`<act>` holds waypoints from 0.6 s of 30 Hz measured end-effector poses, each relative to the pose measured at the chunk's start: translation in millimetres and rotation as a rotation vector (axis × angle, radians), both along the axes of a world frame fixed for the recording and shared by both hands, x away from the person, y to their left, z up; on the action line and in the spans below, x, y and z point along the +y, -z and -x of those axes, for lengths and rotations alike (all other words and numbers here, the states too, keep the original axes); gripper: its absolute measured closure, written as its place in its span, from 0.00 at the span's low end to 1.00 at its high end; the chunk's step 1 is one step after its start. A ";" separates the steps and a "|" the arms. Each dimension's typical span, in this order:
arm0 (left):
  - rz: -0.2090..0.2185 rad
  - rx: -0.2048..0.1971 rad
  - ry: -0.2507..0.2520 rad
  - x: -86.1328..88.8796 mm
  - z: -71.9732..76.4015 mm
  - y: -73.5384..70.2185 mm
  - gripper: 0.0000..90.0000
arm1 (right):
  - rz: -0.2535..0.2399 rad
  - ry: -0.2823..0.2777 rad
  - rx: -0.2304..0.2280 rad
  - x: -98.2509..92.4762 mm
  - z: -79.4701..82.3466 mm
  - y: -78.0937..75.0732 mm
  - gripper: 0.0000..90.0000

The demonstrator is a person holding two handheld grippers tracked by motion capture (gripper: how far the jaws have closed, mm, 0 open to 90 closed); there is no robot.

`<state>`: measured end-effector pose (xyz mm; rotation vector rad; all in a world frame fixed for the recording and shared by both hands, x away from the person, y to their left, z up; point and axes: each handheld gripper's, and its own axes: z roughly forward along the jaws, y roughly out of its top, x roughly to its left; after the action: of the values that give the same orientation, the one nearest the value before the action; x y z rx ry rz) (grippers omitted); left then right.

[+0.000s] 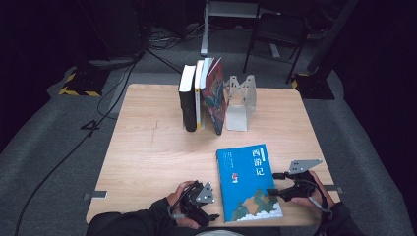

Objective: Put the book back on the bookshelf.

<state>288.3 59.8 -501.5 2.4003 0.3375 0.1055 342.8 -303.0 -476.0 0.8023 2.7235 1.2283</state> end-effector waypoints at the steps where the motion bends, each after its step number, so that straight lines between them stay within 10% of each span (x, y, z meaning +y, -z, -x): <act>1: -0.007 0.003 0.001 -0.7 0.1 -0.4 0.16 | 0.000 -0.003 0.005 -3.0 5.2 0.0 0.33; 7: -0.004 -0.002 -0.004 -9.2 6.0 0.5 0.13 | -0.037 -0.086 0.051 -12.2 33.3 4.6 0.32; 18: -0.023 0.010 -0.014 6.7 -4.5 -2.6 0.18 | -0.065 0.019 0.009 5.4 42.5 7.1 0.37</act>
<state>292.8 66.5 -498.9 2.4220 0.3593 0.1045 300.3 -297.6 -483.1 0.8395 2.6897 1.3183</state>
